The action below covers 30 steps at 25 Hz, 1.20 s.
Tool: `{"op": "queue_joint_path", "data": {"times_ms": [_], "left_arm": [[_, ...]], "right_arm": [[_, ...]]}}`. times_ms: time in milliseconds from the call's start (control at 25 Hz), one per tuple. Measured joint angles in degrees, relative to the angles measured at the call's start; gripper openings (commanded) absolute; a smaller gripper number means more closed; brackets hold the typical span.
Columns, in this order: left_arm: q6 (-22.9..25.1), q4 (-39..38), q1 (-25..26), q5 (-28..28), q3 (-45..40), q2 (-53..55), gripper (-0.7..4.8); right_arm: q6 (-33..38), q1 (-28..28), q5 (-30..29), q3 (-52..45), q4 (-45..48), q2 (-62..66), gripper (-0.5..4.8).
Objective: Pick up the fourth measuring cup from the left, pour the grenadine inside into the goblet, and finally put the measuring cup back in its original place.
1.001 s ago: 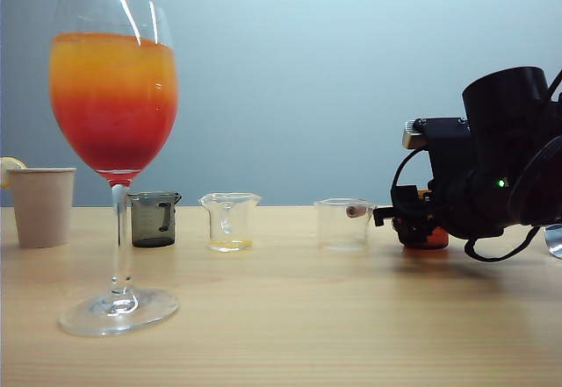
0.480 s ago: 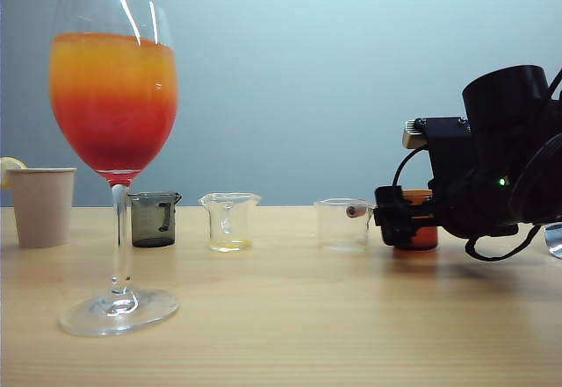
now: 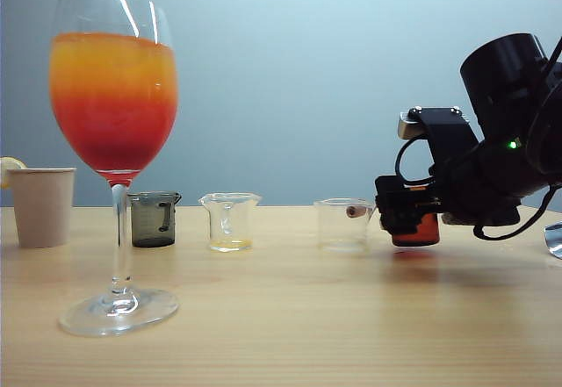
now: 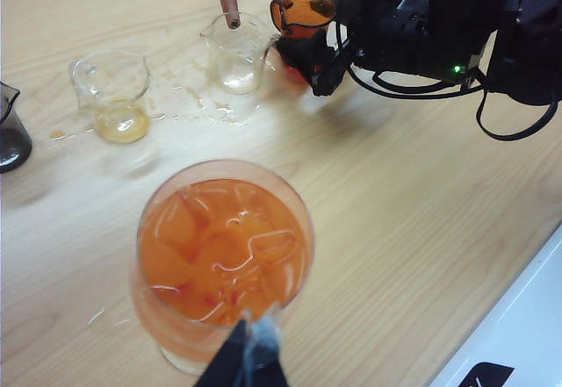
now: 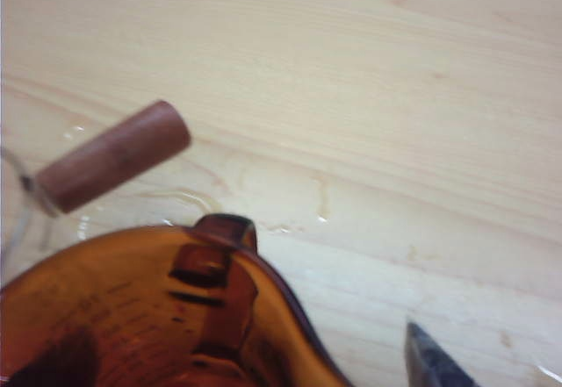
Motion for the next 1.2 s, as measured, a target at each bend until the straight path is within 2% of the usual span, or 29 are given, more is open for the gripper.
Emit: {"op": "queue_joint_path", "data": {"times_ms": [160, 640, 921, 1041, 1201], "left_arm": [[0.0, 0.0, 0.0, 0.0, 0.0, 0.0, -0.05], [0.0, 0.0, 0.0, 0.0, 0.0, 0.0, -0.05], [0.0, 0.0, 0.0, 0.0, 0.0, 0.0, -0.05], [0.0, 0.0, 0.0, 0.0, 0.0, 0.0, -0.05], [0.0, 0.0, 0.0, 0.0, 0.0, 0.0, -0.05]], "right_arm": [[0.0, -0.04, -2.56, 0.0, -0.02, 0.02, 4.79], [-0.04, -0.68, -2.97, 0.02, -0.33, 0.04, 4.79], [-1.03, -0.68, -6.86, 0.0, -1.53, 0.04, 4.79], [-4.02, -0.68, -6.45, 0.04, -1.99, 0.02, 4.79], [-3.87, -0.63, -3.32, 0.02, -2.38, 0.04, 4.79]]}}
